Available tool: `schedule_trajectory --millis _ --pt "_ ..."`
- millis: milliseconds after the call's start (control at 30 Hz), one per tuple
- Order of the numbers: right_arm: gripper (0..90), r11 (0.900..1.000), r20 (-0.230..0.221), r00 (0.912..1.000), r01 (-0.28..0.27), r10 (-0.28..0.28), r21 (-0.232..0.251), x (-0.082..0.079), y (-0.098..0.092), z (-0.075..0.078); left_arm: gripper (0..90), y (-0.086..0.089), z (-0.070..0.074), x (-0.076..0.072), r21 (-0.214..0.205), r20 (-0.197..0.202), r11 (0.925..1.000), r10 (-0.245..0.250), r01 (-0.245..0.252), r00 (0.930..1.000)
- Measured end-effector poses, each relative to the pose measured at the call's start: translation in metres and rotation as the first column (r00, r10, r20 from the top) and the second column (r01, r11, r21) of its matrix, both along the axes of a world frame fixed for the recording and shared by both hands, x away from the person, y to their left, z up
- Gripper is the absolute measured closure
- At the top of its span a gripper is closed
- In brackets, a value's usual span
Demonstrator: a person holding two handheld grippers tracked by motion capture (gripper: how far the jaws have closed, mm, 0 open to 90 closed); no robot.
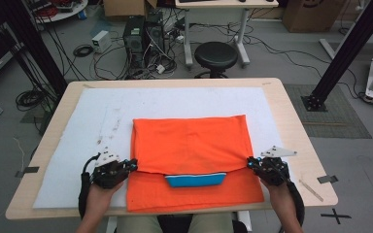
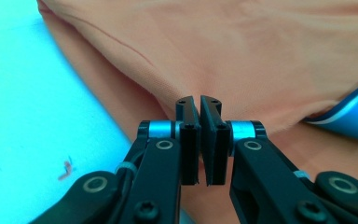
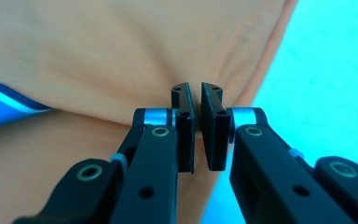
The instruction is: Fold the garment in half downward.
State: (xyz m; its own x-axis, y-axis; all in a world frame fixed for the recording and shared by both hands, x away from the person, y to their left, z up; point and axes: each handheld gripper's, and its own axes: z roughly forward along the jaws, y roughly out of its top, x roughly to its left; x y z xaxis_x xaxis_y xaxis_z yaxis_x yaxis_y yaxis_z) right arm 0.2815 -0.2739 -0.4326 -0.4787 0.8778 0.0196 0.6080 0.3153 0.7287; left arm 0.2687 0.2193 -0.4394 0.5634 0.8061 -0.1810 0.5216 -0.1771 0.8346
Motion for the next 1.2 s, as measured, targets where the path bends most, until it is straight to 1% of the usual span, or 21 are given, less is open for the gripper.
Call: schedule_trajectory --millis 100,167,233,400,467,500,533,600,633,700,733,767,800,833,900,933,967,1033,1100,1200 --pt "85.2 0.9999 0.034 0.9994 -0.011 0.01 0.01 -0.008 -0.004 0.008 86.2 0.003 0.003 -0.008 -0.042 -0.003 0.9989 -0.019 0.019 0.9998" --pt "85.2 0.9998 0.043 0.999 -0.012 0.011 0.018 -0.013 -0.007 0.012 86.2 0.005 0.005 -0.013 -0.066 -0.003 0.9972 -0.037 0.036 0.9993" --pt "85.2 0.9994 0.051 0.9986 -0.018 0.016 0.029 -0.02 -0.009 0.017 86.1 0.007 0.007 -0.018 -0.089 -0.001 0.9947 -0.051 0.051 0.9987" --pt "85.2 0.9993 0.071 0.9973 -0.023 0.021 0.028 -0.036 -0.011 0.025 86.1 0.011 0.012 -0.032 -0.14 -0.011 0.9859 -0.094 0.092 0.9955" --pt "85.1 0.9993 0.071 0.9972 -0.025 0.023 0.028 -0.041 -0.012 0.027 86.1 0.012 0.012 -0.036 -0.135 -0.013 0.9854 -0.107 0.104 0.9942" --pt "85.1 0.9992 0.069 0.9973 -0.026 0.024 0.031 -0.044 -0.013 0.028 86.2 0.012 0.012 -0.037 -0.141 -0.019 0.984 -0.113 0.109 0.9935" --pt "85.2 0.9992 0.067 0.9974 -0.027 0.025 0.029 -0.045 -0.013 0.028 86.1 0.012 0.011 -0.039 -0.138 -0.025 0.9835 -0.122 0.117 0.9923" --pt "85.1 0.9994 0.056 0.9982 -0.025 0.024 0.023 -0.048 -0.013 0.027 86.1 0.012 0.007 -0.04 -0.116 -0.035 0.9862 -0.123 0.118 0.9918" --pt "85.1 0.9993 0.042 0.9987 -0.029 0.028 0.022 -0.048 -0.013 0.025 86.0 0.012 0.005 -0.04 -0.106 -0.045 0.9874 -0.123 0.118 0.9914" --pt "84.4 0.9995 0.018 0.9994 -0.03 0.03 0.007 -0.046 -0.012 0.018 85.0 0.011 0.0 -0.036 -0.086 -0.066 0.989 -0.126 0.12 0.9899" --pt "83.0 0.9995 0.006 0.9995 -0.03 0.03 0.007 -0.045 -0.012 0.015 80.0 0.01 -0.001 -0.033 -0.075 -0.07 0.9912 -0.114 0.108 0.9911" --pt "80.8 0.9996 0.007 0.9996 -0.026 0.026 0.008 -0.043 -0.012 0.012 68.4 0.009 -0.001 -0.029 -0.073 -0.078 0.994 -0.088 0.082 0.9931" --pt "78.9 0.9997 0.012 0.9997 -0.02 0.02 0.014 -0.041 -0.012 0.011 62.5 0.01 -0.001 -0.025 -0.069 -0.08 0.9953 -0.073 0.067 0.9942" --pt "75.8 0.9997 0.018 0.9997 -0.016 0.016 0.016 -0.039 -0.012 0.011 60.9 0.01 0.0 -0.021 -0.07 -0.071 0.9965 -0.052 0.047 0.9961" --pt "71.9 0.9997 0.036 0.9993 -0.01 0.009 0.024 -0.034 -0.013 0.012 53.3 0.011 0.003 -0.011 -0.077 -0.059 0.997 -0.009 0.004 0.9982" --pt "70.8 0.9996 0.039 0.9992 -0.008 0.006 0.029 -0.031 -0.013 0.013 51.5 0.011 0.005 -0.004 -0.072 -0.04 0.9974 0.004 -0.007 0.9992" --pt "70.6 0.9995 0.046 0.9989 -0.006 0.004 0.032 -0.026 -0.013 0.014 50.5 0.011 0.006 0.001 -0.069 -0.03 0.9975 0.012 -0.014 0.9995" --pt "67.6 0.9989 0.044 0.999 -0.001 -0.001 0.046 -0.019 -0.013 0.016 45.2 0.01 0.01 0.014 -0.06 -0.012 0.9978 0.029 -0.029 0.9995" --pt "65.0 0.9979 0.053 0.9985 0.005 -0.009 0.064 -0.011 -0.013 0.018 43.3 0.01 0.013 0.028 -0.053 0.016 0.9975 0.047 -0.046 0.9988" --pt "59.2 0.9942 0.069 0.9973 0.017 -0.024 0.106 -0.005 -0.014 0.024 40.5 0.011 0.016 0.045 -0.055 0.02 0.996 0.072 -0.071 0.9972"
